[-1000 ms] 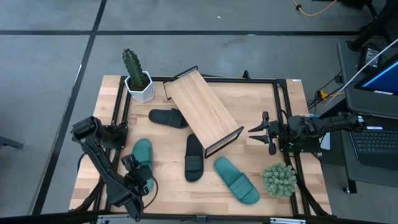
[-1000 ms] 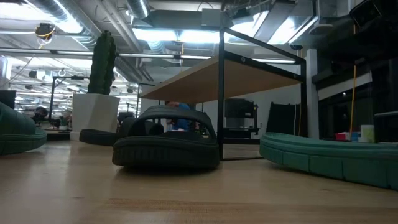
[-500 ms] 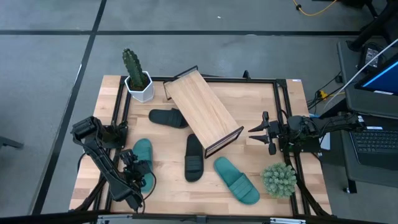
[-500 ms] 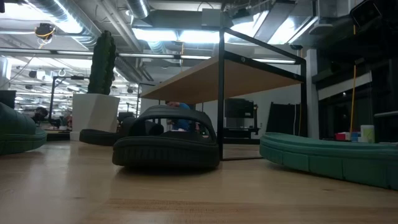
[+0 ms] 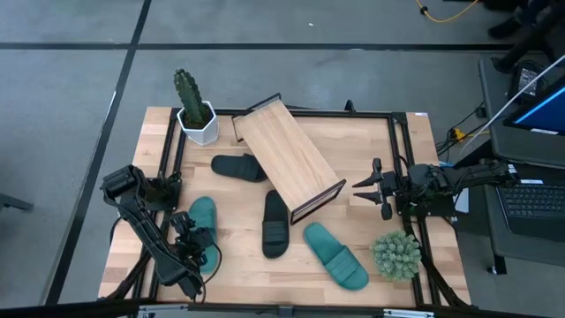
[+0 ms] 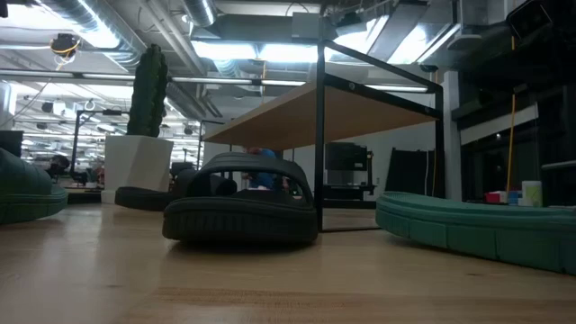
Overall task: Pick and place slides into the shelf
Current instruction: Put the left green slipper onto the shelf
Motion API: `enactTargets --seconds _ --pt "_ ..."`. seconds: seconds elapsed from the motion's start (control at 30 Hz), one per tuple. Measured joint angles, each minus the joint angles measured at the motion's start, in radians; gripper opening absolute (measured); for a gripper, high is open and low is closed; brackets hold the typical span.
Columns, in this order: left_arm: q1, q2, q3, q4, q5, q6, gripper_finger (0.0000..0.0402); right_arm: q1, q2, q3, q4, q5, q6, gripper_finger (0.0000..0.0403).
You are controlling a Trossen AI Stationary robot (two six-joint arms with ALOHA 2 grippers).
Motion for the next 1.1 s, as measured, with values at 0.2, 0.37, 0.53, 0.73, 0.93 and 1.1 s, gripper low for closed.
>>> enactTargets --seconds 0.2,0.37,0.53,0.73,0.93,1.1 --pt "0.000 0.000 0.000 0.003 -0.060 0.013 0.0208 0.000 0.000 0.000 -0.006 0.000 0.000 0.0117" --pt "0.000 0.000 0.000 0.020 -0.062 0.059 0.0208 0.000 0.000 0.000 -0.052 0.000 0.000 0.0117" --pt "0.016 0.000 0.000 0.025 -0.062 0.079 0.0208 0.000 0.000 0.000 -0.069 0.000 0.000 0.0117" --pt "0.050 0.000 0.000 0.035 -0.062 0.105 0.0208 0.000 0.000 0.000 -0.069 0.000 0.000 0.0117" --pt "0.057 0.003 -0.001 0.043 -0.062 0.132 0.0208 0.000 0.000 0.000 -0.069 0.000 0.000 0.0117" --pt "0.057 0.014 -0.001 0.048 -0.013 0.132 0.0208 0.000 0.000 0.000 -0.068 0.000 0.000 0.0117"
